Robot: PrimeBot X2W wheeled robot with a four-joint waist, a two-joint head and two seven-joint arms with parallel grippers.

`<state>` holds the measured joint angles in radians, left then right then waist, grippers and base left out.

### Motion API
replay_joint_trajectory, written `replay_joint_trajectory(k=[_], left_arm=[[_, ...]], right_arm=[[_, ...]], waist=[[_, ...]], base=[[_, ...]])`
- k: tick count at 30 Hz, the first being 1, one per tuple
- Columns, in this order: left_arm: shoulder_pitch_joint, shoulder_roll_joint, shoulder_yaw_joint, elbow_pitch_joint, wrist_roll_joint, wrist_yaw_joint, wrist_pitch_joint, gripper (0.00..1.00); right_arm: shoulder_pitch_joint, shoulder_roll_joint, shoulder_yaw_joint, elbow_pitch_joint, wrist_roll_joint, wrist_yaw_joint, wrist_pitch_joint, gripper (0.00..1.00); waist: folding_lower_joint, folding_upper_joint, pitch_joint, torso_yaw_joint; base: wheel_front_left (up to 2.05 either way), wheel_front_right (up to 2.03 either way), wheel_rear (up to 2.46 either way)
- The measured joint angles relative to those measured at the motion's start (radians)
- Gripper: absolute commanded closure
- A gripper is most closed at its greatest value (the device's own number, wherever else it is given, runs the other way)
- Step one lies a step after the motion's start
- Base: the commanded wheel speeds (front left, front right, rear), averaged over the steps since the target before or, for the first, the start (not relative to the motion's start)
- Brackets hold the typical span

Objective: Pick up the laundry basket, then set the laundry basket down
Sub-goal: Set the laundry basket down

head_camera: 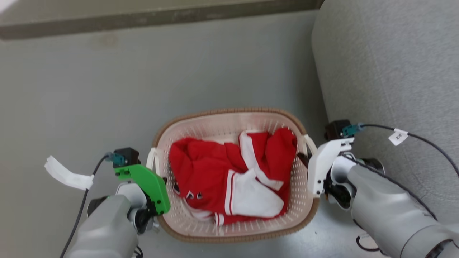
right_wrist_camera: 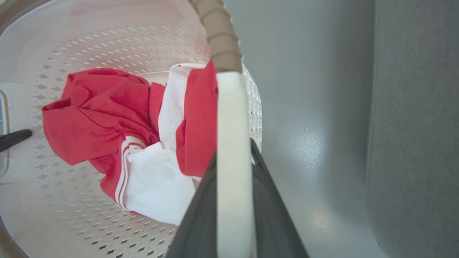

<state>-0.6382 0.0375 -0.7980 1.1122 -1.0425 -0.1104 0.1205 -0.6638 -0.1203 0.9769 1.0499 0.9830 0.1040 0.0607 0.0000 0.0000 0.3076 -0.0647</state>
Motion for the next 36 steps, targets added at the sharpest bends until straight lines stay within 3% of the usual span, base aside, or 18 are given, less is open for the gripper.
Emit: replay_joint_trajectory(k=[17, 36], left_arm=[[-0.148, -0.005, 0.019, 0.012, 0.020, 0.032, -0.112, 1.00], [-0.217, -0.008, 0.017, 0.041, 0.039, 0.033, -0.184, 1.00]], right_arm=[[-0.138, -0.030, 0.020, -0.039, -0.016, 0.000, -0.116, 1.00], [-0.193, -0.033, 0.050, -0.042, -0.011, 0.000, -0.185, 1.00]], waist=[[0.0000, 0.0000, 0.226, 0.022], [0.0001, 0.0000, 0.404, 0.025]], base=[[0.00, 0.00, 0.00], [0.00, 0.00, 0.00]])
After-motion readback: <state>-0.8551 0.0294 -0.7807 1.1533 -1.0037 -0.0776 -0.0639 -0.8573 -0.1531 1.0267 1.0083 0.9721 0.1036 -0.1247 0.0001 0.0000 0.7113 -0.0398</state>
